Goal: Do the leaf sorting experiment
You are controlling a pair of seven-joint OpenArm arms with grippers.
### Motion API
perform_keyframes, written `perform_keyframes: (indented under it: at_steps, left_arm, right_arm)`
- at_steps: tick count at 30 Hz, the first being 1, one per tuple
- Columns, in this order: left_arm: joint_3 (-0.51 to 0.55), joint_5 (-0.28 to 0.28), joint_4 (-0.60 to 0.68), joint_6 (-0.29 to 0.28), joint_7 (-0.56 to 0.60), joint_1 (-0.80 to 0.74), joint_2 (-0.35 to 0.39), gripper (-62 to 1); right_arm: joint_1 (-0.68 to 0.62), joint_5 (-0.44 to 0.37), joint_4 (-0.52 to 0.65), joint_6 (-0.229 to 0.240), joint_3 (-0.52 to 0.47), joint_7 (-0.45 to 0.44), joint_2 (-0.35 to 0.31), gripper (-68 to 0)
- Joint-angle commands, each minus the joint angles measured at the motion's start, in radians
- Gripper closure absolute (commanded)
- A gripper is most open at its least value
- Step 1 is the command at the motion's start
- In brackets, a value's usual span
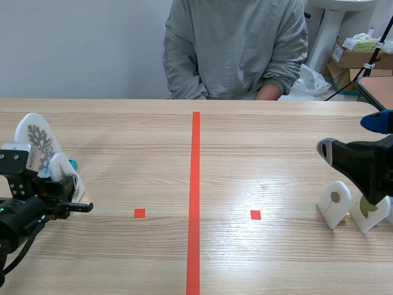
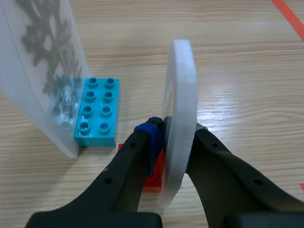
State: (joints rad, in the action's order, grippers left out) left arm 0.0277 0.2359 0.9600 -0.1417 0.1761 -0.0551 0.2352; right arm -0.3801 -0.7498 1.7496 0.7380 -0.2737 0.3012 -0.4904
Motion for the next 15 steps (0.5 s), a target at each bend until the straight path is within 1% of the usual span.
perform_keyframes:
  at_steps: [1, 8, 9, 11, 15]
  left_arm:
    - [0.006, 0.004, -0.009, -0.002, 0.026, 0.006, -0.003, -4.2]
    - [0.006, 0.004, -0.026, 0.001, 0.046, 0.006, -0.007, -4.5]
    - [0.006, 0.004, -0.026, 0.002, 0.052, 0.006, -0.008, -6.3]
    - [0.006, 0.004, -0.026, 0.002, 0.060, 0.006, -0.008, -13.3]
    - [0.006, 0.004, -0.026, 0.002, 0.067, 0.006, -0.008, -31.7]
  right_arm:
    - [0.012, -0.014, 0.003, 0.008, -0.013, -0.012, -0.014, -62.1]
    - [0.012, -0.014, 0.003, 0.008, -0.013, -0.012, -0.014, -62.1]
    - [0.012, -0.014, 0.003, 0.008, -0.013, -0.012, -0.014, -62.1]
    - [0.012, -0.014, 0.003, 0.008, -0.013, -0.012, -0.014, -62.1]
    - [0.012, -0.014, 0.003, 0.008, -0.013, -0.012, -0.014, -62.1]
